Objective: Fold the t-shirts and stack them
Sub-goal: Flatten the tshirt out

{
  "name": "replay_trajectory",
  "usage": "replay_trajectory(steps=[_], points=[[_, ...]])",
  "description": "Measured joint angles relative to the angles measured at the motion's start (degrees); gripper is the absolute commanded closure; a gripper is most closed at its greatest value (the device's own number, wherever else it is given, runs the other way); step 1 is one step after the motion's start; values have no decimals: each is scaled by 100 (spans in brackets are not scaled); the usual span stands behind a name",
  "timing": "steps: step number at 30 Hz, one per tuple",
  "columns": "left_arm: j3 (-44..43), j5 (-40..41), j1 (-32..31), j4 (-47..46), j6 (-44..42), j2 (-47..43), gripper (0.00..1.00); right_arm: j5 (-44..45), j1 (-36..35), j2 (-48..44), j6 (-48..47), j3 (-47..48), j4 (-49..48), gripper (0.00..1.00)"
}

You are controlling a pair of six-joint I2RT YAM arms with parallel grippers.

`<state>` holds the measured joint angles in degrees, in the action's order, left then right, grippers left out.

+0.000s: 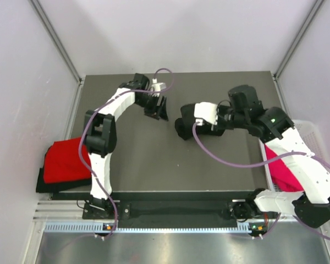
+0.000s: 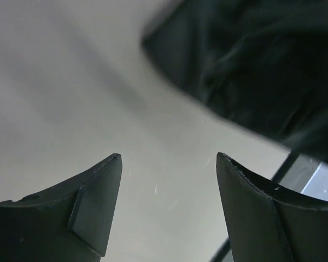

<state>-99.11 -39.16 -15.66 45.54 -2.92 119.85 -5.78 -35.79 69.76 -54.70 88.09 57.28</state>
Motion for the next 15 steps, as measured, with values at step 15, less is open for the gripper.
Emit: replay_trajectory(steps=[15], points=[[-1552, 199, -1045, 284, -87, 1130, 27, 442, 122, -522, -273, -1989, 713, 100]])
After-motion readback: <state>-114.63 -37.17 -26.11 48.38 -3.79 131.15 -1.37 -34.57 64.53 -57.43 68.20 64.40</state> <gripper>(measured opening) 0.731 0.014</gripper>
